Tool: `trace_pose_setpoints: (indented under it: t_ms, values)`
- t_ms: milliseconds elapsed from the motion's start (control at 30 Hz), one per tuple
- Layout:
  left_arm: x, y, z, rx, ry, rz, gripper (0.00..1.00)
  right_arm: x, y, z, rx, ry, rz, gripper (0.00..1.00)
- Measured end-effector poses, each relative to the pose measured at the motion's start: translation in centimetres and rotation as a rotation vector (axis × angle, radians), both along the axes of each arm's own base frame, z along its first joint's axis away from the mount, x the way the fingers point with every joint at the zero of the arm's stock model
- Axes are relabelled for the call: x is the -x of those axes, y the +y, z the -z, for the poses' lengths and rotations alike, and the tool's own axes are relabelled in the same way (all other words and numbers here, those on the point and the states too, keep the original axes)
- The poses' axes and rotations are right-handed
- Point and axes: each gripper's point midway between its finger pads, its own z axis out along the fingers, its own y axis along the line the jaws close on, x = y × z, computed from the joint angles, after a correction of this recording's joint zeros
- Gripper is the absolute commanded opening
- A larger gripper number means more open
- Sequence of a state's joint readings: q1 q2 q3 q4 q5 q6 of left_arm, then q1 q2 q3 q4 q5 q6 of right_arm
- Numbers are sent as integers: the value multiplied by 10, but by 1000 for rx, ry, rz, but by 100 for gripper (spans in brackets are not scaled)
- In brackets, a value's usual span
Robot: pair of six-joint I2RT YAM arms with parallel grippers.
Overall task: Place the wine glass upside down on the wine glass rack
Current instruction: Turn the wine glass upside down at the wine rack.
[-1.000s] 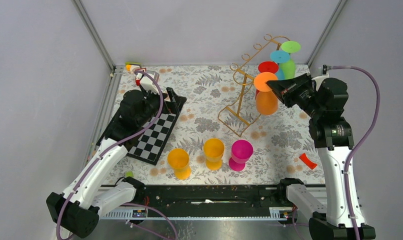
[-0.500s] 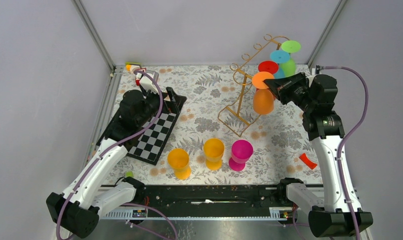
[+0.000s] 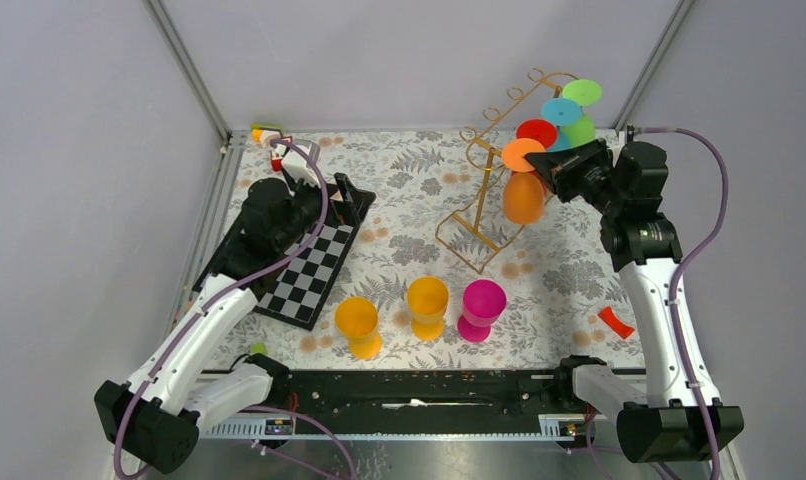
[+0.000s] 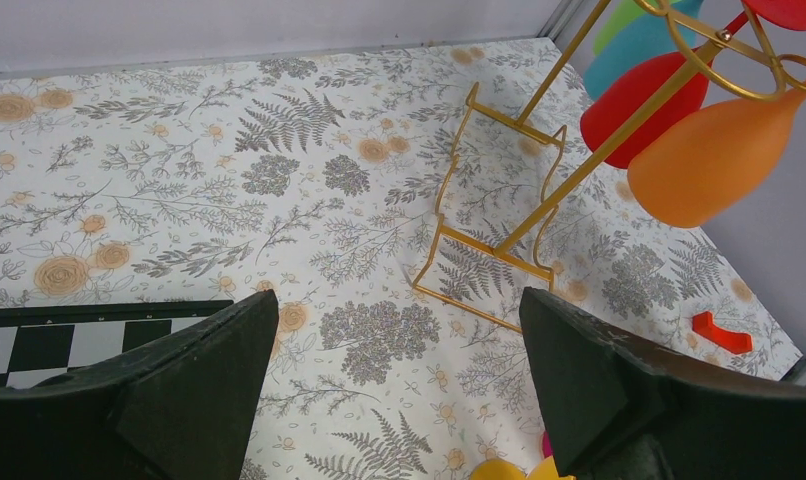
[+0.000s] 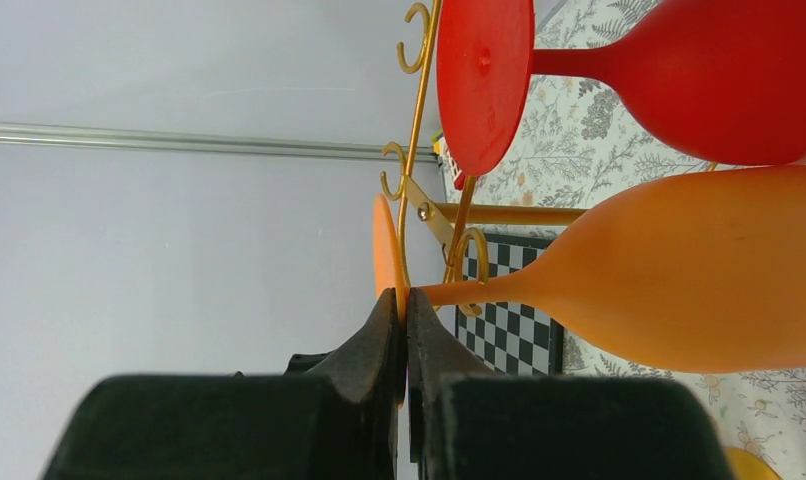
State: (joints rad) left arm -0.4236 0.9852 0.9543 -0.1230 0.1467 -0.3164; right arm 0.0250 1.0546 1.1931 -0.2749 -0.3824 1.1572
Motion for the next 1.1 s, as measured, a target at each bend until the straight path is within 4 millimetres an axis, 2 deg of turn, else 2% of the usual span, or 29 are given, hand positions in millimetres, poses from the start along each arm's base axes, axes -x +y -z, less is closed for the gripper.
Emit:
trace_pose_setpoints:
  t_ms: [167,500,1100]
  values:
    - [-1,-2,-1,10,0,4,99,-3,1,0,-19,-11,3,3]
    - [-3,-4,1,21,11,6,99,-10,6,14,-88,19,-10,8]
    - [-5,-7,4,30,25,10,99,-9,9,13,-109,30,-30,41]
